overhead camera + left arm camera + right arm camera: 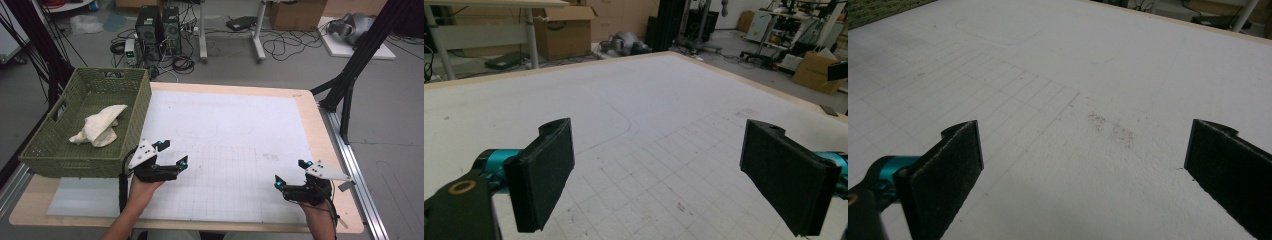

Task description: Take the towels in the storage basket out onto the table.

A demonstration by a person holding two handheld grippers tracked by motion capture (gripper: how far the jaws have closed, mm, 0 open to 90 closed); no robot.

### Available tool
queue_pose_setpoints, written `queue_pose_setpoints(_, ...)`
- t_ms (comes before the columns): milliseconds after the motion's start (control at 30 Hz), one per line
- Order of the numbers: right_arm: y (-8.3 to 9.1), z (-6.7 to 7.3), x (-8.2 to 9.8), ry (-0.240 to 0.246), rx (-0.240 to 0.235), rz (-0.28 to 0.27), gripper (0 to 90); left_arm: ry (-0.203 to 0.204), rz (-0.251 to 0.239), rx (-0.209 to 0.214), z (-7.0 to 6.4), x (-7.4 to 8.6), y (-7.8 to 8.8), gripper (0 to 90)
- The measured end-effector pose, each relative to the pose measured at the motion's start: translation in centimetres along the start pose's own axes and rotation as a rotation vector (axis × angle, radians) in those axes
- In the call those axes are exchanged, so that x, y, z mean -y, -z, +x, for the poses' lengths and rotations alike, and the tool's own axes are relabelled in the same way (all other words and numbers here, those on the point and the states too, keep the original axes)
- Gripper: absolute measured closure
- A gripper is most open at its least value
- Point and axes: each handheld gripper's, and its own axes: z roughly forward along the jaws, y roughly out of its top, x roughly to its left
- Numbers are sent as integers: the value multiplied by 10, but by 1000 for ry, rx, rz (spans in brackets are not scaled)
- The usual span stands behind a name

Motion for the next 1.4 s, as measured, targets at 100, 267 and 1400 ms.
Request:
queue_pose_setpoints(100, -1, 2, -1, 3, -14, -1, 13, 2, -9, -2, 1, -1, 3, 146)
queue_pose_setpoints(267, -2, 1, 0, -12, -17, 9, 13, 6, -10, -5, 3, -1, 3, 146)
queue_pose_setpoints(1400, -6, 16, -3, 3, -67, 9, 18, -25, -44, 17, 10, -43, 24, 154)
